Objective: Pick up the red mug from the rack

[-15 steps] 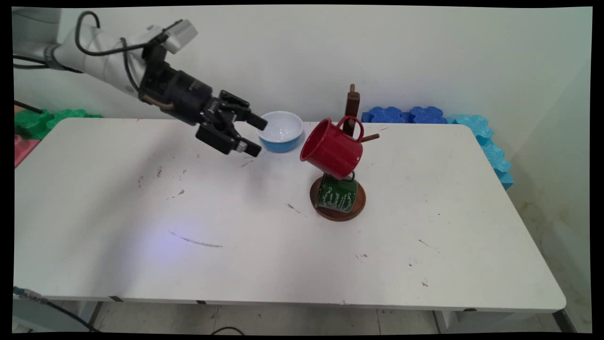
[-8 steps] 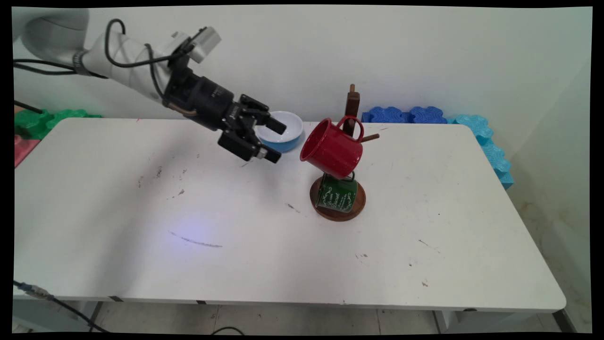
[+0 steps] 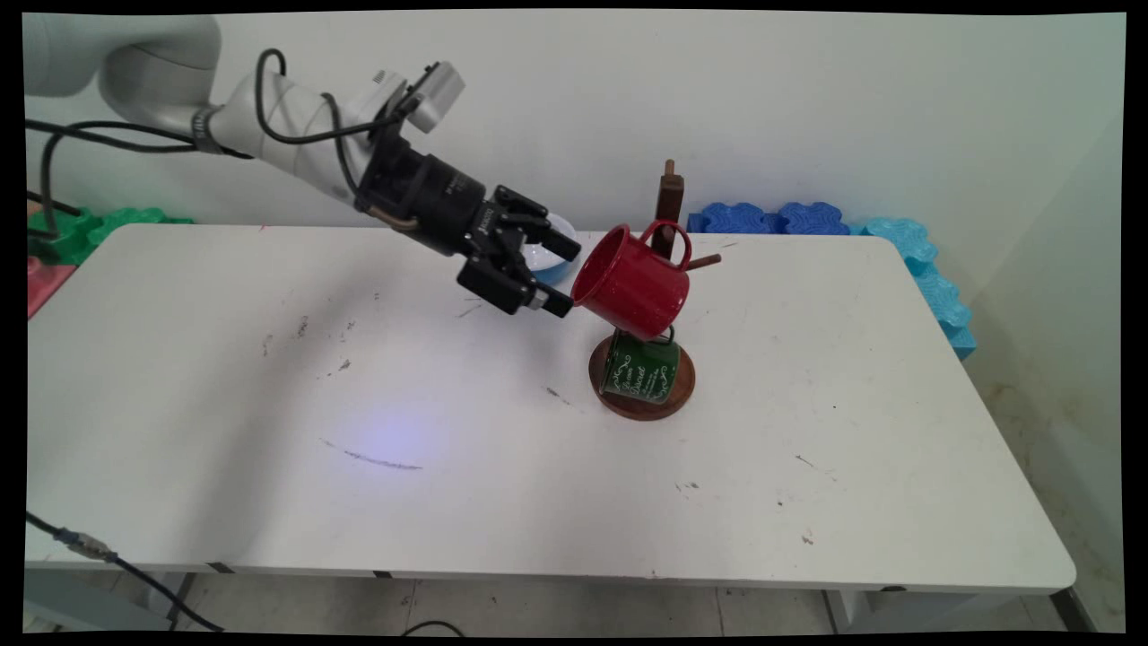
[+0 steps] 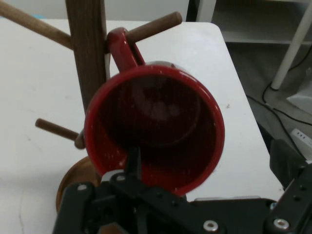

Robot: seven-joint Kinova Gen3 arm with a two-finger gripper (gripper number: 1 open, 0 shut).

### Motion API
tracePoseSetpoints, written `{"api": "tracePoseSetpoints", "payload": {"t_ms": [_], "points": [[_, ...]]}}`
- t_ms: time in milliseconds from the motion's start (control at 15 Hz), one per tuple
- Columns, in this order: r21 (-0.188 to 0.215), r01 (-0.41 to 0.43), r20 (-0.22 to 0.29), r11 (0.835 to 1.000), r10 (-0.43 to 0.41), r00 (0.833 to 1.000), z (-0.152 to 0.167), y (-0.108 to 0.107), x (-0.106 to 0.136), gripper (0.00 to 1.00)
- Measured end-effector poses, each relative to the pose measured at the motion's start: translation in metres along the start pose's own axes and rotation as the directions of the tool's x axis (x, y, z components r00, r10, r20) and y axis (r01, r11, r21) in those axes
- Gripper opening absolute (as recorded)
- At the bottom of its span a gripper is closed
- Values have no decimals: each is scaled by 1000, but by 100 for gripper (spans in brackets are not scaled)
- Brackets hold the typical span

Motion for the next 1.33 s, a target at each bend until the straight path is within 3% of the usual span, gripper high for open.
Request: {"api": "tracePoseSetpoints", "payload": {"t_ms": [600, 1333], "points": [[9, 32, -2, 999, -32, 999, 28, -6, 11, 100], [27, 134, 8, 991, -134, 991, 35, -4, 21, 100]]}}
